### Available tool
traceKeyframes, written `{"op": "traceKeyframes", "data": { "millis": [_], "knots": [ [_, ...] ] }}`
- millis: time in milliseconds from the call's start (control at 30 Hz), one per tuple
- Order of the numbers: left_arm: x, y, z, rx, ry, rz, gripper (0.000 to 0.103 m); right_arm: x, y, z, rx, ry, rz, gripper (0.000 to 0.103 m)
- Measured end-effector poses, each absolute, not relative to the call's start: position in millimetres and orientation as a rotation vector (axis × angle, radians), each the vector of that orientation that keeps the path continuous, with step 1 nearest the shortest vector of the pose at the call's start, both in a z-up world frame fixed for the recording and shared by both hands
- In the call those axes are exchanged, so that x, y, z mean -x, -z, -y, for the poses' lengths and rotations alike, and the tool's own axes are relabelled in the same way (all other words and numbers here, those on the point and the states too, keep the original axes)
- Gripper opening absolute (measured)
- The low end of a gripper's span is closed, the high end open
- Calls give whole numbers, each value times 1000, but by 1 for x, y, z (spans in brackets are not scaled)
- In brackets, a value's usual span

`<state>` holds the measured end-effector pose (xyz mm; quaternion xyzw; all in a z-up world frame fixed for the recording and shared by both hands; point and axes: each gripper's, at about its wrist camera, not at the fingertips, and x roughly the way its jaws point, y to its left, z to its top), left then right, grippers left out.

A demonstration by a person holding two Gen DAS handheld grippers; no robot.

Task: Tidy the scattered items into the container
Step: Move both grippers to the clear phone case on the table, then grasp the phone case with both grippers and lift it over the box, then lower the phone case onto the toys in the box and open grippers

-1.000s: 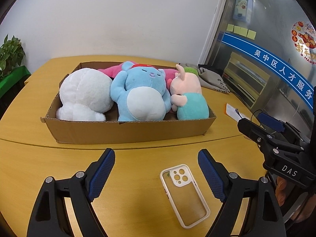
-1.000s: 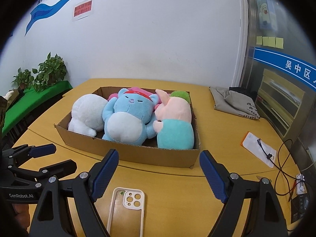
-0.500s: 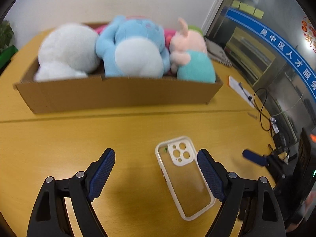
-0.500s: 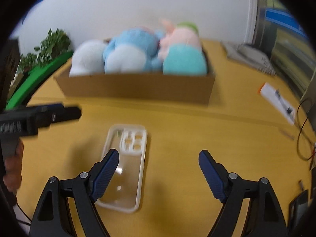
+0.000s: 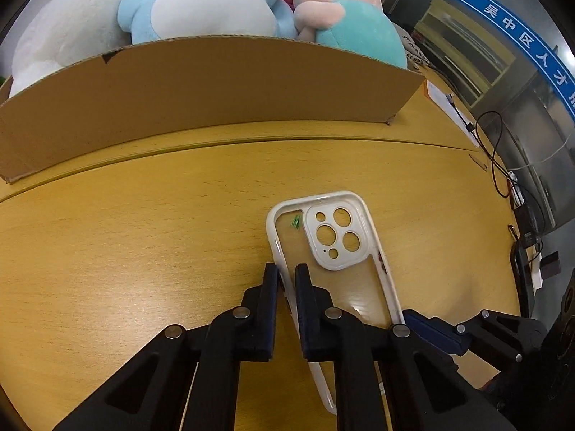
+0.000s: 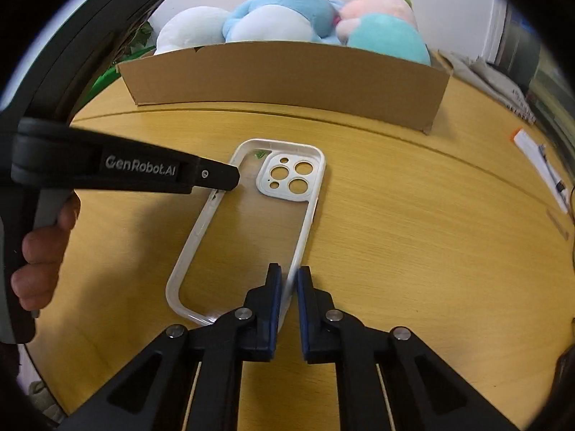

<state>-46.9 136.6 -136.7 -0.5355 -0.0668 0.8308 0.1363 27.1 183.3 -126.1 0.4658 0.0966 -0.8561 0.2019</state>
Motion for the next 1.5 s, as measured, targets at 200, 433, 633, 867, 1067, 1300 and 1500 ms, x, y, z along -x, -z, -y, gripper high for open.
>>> {"op": "traceKeyframes", "data": {
  "millis": [200, 433, 633, 867, 1067, 1300, 1500],
  "knots": [
    [39, 80, -120, 1344, -2521, 203, 8, -26, 101, -178, -1179, 2417, -197, 7],
    [90, -20, -92, 1052, -2679, 111, 8, 21, 20, -153, -894, 2483, -222, 8],
    [200, -77, -76, 945, -2768, -21, 8, 118, -47, -124, -725, 2539, -239, 9],
    [337, -12, -63, 1232, -2667, -33, 9, 251, -34, -107, -912, 2518, -160, 9],
    [358, 43, -74, 1304, -2621, -64, 15, 278, 13, -97, -1065, 2517, -223, 9],
    [320, 9, -64, 1210, -2692, -40, 61, 249, -13, -122, -990, 2552, -111, 84],
    [220, -19, -40, 1093, -2701, 130, 79, 170, -27, -147, -935, 2583, -91, 88]
  ]
}}
